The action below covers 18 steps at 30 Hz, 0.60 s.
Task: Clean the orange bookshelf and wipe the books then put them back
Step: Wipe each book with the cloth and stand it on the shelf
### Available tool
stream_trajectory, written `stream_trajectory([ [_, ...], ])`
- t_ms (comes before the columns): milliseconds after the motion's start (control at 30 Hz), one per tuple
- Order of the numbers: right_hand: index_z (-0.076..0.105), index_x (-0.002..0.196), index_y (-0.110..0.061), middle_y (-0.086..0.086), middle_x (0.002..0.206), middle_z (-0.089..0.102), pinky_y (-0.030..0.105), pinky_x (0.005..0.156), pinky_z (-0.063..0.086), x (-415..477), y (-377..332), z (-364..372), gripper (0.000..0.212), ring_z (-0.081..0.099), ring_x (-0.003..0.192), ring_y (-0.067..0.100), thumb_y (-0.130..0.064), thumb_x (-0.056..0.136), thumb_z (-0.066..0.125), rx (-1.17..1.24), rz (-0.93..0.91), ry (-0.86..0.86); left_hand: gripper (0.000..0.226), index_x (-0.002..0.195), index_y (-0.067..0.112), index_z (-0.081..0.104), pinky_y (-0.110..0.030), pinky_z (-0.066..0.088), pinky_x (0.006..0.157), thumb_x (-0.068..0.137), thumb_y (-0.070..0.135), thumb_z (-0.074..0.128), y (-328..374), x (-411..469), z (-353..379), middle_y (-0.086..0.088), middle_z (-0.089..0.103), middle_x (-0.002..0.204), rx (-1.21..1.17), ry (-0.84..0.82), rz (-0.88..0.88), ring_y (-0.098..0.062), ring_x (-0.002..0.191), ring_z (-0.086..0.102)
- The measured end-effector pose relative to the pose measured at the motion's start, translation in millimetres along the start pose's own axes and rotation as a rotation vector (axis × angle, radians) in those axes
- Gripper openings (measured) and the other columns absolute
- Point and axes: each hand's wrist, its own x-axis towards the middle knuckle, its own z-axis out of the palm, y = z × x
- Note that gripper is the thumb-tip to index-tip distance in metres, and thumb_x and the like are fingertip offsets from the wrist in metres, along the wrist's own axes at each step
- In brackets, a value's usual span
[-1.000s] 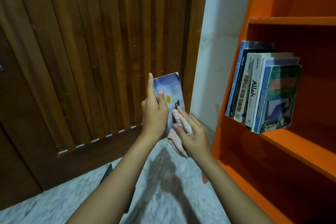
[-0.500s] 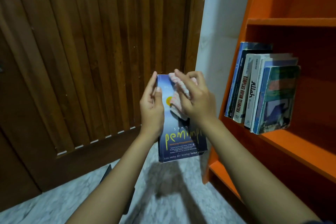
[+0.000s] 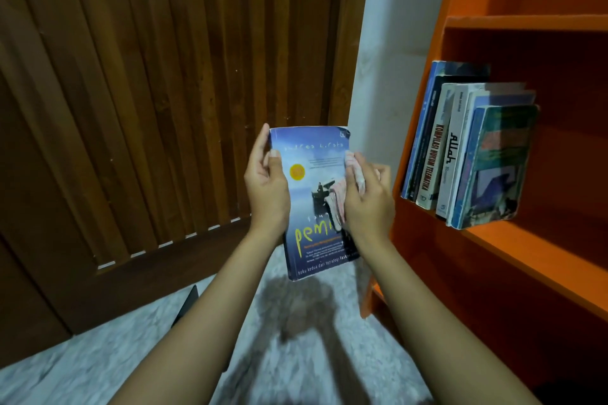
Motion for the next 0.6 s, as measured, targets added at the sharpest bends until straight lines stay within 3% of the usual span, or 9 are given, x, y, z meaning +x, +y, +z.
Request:
stream_trajectory([
  [33,0.058,0.124,-0.031,0.003,0.109,0.051,0.035,0.063,0.047,-5,0,1,0.032,0.060,0.087,0.028,-0.036,0.093,0.052,-0.019,-0.027,-0.006,0.039,0.137,0.008,0.040,-0.011,0.042,0.072,0.099,0.000,0.037,0,0,1,0.035,0.061,0.076,0.003,0.018,0.002,0.010,0.071,0.053],
  [167,0.056,0.126,-0.032,-0.002,0.105,0.049,0.028,0.052,0.044,-44,5,12,0.044,0.057,0.075,0.021,-0.023,0.083,0.056,-0.065,-0.460,-0.215,0.038,0.136,0.008,0.043,-0.015,0.043,0.076,0.099,0.002,0.037,-4,4,-2,0.025,0.054,0.092,0.033,0.118,-0.028,0.010,0.074,0.054],
  [200,0.057,0.125,-0.032,-0.001,0.105,0.050,0.030,0.055,0.048,-47,11,13,0.041,0.058,0.078,0.021,-0.028,0.084,0.054,-0.047,-0.379,-0.238,0.038,0.136,0.009,0.043,-0.020,0.044,0.081,0.099,0.003,0.038,-5,7,-6,0.020,0.056,0.097,0.026,0.153,-0.043,0.007,0.080,0.055],
  [267,0.060,0.121,-0.033,0.001,0.105,0.051,0.039,0.066,0.052,-47,21,15,0.037,0.061,0.087,0.024,-0.040,0.086,0.048,0.041,-0.031,-0.149,0.038,0.136,0.010,0.043,-0.029,0.046,0.093,0.098,0.004,0.038,-7,11,-12,0.011,0.059,0.107,0.017,0.230,-0.063,-0.004,0.095,0.058],
  [300,0.061,0.121,-0.034,0.001,0.105,0.052,0.041,0.068,0.053,-50,25,15,0.038,0.061,0.090,0.024,-0.041,0.087,0.046,0.043,0.021,-0.129,0.038,0.136,0.009,0.043,-0.032,0.045,0.098,0.099,0.004,0.038,-6,13,-14,0.008,0.059,0.114,0.018,0.267,-0.067,-0.008,0.103,0.058],
  [367,0.059,0.122,-0.034,-0.001,0.106,0.054,0.035,0.065,0.052,-66,24,16,0.038,0.060,0.089,0.019,-0.036,0.086,0.048,0.002,-0.201,-0.202,0.038,0.136,0.007,0.043,-0.034,0.043,0.104,0.099,0.004,0.037,-5,15,-16,0.001,0.057,0.125,0.025,0.323,-0.072,-0.009,0.115,0.055],
  [467,0.057,0.124,-0.031,0.000,0.103,0.059,0.026,0.060,0.048,-91,22,15,0.042,0.060,0.085,0.016,-0.024,0.082,0.058,-0.014,-0.603,-0.317,0.038,0.136,0.009,0.043,-0.031,0.045,0.102,0.099,0.005,0.038,-7,15,-19,0.000,0.058,0.125,0.038,0.347,-0.089,-0.004,0.114,0.056],
  [533,0.058,0.123,-0.033,-0.003,0.104,0.061,0.026,0.061,0.050,-88,30,10,0.041,0.062,0.086,0.016,-0.024,0.083,0.058,-0.047,-0.561,-0.305,0.038,0.137,0.010,0.043,-0.039,0.041,0.107,0.099,0.006,0.038,-7,14,-22,-0.005,0.050,0.137,0.028,0.339,-0.101,-0.015,0.125,0.050],
  [600,0.058,0.123,-0.038,-0.006,0.109,0.058,0.027,0.066,0.048,-73,35,2,0.036,0.060,0.091,0.015,-0.030,0.088,0.054,-0.114,-0.306,-0.211,0.038,0.136,0.008,0.043,-0.041,0.038,0.108,0.098,0.004,0.039,-6,14,-21,-0.004,0.049,0.138,0.013,0.310,-0.100,-0.017,0.126,0.049],
])
